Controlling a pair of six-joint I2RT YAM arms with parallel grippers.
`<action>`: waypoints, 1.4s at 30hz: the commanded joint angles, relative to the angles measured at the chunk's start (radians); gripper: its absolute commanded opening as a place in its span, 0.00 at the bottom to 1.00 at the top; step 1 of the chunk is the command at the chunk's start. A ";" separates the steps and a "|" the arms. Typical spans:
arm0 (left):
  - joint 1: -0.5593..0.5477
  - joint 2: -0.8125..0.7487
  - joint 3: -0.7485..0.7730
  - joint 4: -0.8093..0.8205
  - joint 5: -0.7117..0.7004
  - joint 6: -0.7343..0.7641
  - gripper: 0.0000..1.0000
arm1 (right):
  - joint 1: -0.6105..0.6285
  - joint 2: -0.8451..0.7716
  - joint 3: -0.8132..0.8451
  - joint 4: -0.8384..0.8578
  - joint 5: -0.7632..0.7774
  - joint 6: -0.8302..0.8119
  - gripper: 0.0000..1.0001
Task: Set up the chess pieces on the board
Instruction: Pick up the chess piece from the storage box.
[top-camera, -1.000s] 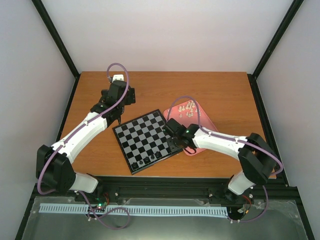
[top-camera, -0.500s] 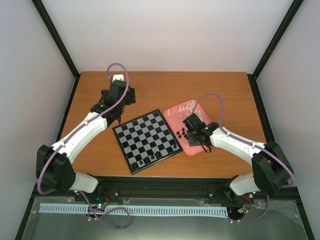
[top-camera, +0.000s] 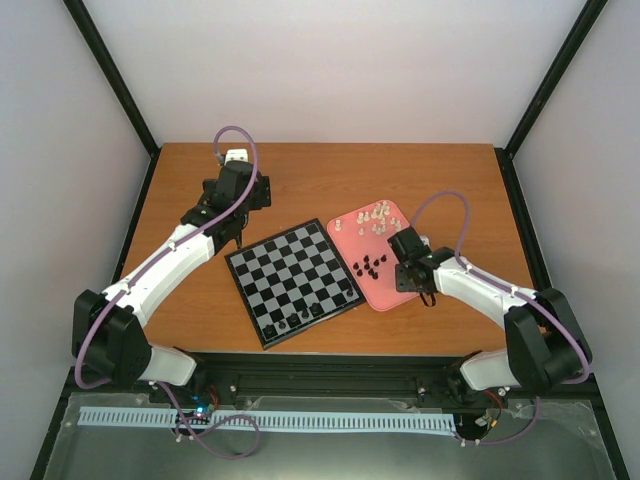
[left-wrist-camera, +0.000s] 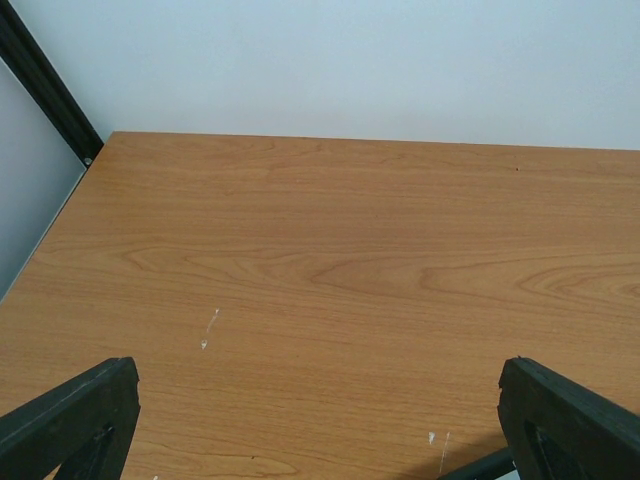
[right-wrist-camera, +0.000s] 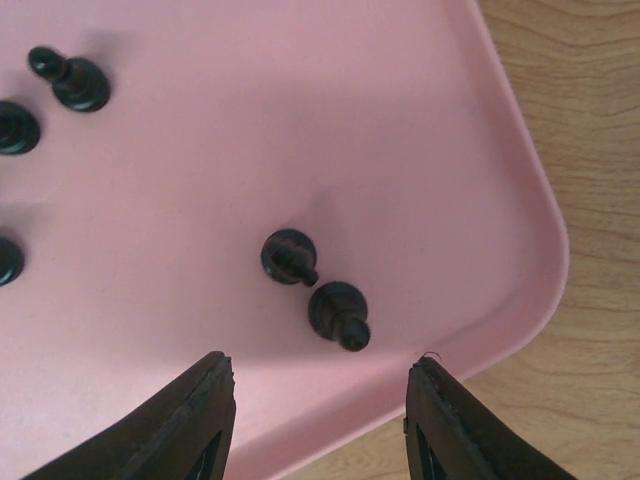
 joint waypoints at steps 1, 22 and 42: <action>-0.009 0.005 0.043 0.020 -0.003 0.016 1.00 | -0.050 0.009 -0.009 0.048 0.014 0.002 0.46; -0.008 0.037 0.052 0.021 -0.025 0.023 1.00 | -0.114 0.074 -0.011 0.117 -0.066 -0.040 0.19; -0.009 0.002 0.043 0.016 -0.033 0.016 1.00 | 0.024 -0.052 0.096 -0.014 -0.058 0.005 0.03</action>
